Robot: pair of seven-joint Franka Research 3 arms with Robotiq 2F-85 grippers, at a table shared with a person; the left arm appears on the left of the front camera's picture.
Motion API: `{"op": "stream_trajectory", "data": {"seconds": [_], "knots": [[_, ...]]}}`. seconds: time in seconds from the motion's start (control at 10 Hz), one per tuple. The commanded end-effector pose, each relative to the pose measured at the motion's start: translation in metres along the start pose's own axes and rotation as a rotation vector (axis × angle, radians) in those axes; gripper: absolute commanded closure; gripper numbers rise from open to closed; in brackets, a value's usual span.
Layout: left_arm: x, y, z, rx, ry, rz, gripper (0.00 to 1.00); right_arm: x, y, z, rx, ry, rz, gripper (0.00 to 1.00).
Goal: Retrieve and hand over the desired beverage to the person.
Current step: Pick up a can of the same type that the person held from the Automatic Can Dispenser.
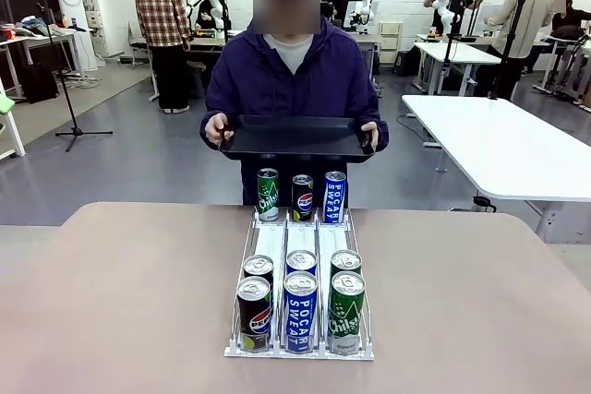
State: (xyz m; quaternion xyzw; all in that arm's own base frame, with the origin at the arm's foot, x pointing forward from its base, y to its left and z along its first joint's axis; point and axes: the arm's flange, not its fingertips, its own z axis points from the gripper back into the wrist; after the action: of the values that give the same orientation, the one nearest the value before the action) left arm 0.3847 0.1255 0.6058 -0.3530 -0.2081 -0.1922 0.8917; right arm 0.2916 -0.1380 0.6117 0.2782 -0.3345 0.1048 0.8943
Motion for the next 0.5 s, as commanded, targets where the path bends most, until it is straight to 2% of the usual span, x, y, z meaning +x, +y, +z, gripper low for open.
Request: {"op": "stream_trajectory", "data": {"seconds": [0.0,0.4], "knots": [[0.0013,0.0022,0.0021,-0.013,-0.010,-0.020,0.00,0.0022,-0.0007,-0.0010,0.028,-0.009,0.014,0.00],[0.0013,0.0022,0.0021,-0.013,-0.010,-0.020,0.00,0.0022,-0.0007,-0.0010,0.028,-0.009,0.014,0.00]]}}
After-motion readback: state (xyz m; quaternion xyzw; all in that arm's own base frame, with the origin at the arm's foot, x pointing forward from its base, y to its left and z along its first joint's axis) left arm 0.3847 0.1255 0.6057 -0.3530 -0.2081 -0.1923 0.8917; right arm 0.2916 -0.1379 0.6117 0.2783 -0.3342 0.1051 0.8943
